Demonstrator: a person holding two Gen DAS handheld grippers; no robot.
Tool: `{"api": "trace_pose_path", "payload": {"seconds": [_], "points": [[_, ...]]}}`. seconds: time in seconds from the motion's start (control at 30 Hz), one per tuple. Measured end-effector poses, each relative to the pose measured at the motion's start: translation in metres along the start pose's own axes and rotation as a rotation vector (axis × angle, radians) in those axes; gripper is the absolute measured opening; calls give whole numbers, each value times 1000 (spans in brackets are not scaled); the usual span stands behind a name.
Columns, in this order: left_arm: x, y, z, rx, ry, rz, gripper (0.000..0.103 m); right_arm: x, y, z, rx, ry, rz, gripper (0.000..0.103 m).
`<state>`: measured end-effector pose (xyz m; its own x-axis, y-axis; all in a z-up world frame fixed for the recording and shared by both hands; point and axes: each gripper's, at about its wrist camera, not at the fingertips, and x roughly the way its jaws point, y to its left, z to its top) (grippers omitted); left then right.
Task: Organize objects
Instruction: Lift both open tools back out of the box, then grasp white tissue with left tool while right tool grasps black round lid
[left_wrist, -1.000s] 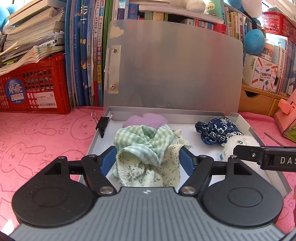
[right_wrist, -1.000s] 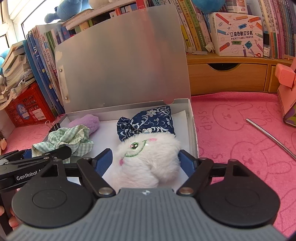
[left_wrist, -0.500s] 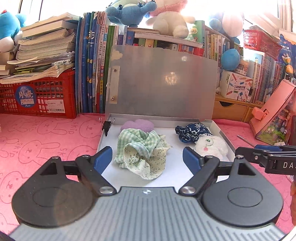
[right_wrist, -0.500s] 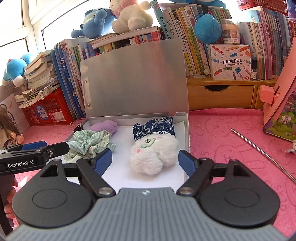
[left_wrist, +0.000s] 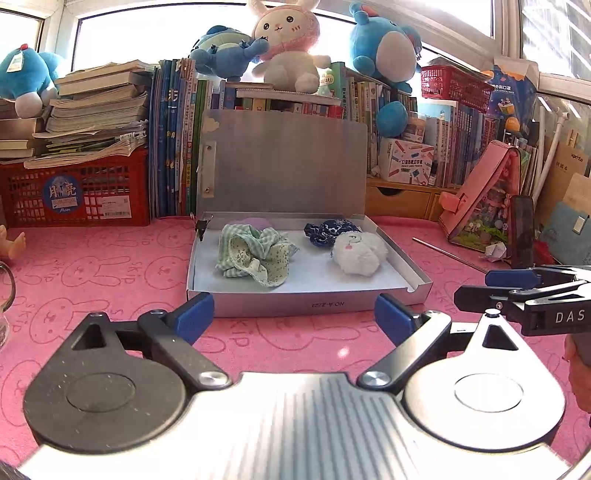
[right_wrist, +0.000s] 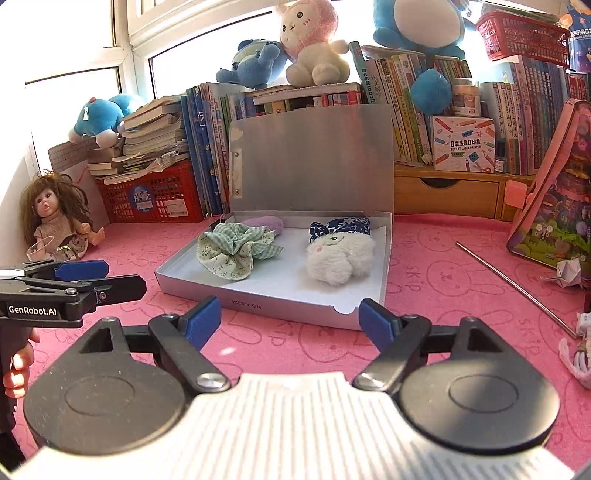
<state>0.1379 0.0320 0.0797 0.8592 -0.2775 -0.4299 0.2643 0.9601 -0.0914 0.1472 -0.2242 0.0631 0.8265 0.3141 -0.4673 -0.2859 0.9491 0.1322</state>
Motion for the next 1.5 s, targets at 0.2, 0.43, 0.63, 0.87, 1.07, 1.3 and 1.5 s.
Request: {"api": "trace_pose_path", "payload": {"seconds": [0.2, 0.43, 0.63, 0.87, 1.07, 1.3, 1.5], "points": [[-29, -3, -29, 30, 5, 8, 96, -23, 10, -26, -49, 9, -11, 89], [-53, 9, -60, 29, 39, 72, 97, -33, 26, -54, -134, 51, -11, 89], [-68, 23, -78, -7, 71, 113, 97, -29, 46, -73, -207, 118, 30, 88], [-70, 28, -97, 6, 100, 156, 97, -21, 61, -87, -248, 162, 37, 83], [-63, 31, -101, -32, 114, 164, 97, -16, 62, -88, -232, 180, 42, 74], [-54, 38, -104, -99, 131, 196, 97, -12, 62, -91, -223, 192, 40, 71], [-52, 43, -106, -130, 128, 234, 98, -11, 62, -92, -218, 187, 43, 70]]}}
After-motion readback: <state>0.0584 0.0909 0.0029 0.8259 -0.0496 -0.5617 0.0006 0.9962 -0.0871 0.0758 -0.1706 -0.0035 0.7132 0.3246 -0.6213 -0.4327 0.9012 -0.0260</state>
